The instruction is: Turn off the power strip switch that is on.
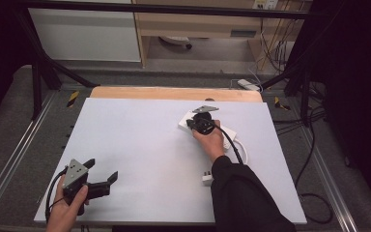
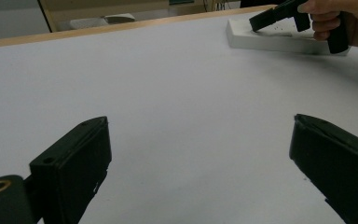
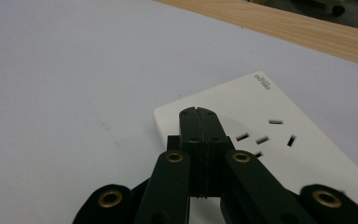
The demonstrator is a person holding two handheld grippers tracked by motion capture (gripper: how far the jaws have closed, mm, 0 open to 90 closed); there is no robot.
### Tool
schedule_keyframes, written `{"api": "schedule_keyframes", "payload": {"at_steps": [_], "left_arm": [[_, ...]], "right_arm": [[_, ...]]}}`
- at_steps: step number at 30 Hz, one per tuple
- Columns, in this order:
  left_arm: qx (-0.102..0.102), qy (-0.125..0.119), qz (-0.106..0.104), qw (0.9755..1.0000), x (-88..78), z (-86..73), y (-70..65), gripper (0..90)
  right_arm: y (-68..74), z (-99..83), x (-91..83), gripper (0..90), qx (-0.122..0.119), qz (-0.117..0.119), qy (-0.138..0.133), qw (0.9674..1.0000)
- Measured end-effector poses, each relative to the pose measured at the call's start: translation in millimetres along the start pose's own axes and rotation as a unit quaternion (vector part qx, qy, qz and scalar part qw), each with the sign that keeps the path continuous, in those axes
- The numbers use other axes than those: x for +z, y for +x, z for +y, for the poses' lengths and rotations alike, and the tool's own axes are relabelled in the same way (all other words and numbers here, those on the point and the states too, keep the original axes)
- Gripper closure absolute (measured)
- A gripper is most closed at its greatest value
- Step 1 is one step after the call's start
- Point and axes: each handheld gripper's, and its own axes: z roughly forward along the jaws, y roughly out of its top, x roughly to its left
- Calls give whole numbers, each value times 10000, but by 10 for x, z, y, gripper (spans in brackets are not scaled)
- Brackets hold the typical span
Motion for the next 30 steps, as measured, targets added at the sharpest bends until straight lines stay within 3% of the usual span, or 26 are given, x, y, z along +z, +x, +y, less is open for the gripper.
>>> {"api": "schedule_keyframes", "payload": {"at_steps": [30], "left_arm": [[11,8,-6,10000,2,0,-2,54]], "right_arm": [[-2,-13,27,900,14,55,8,10000]]}}
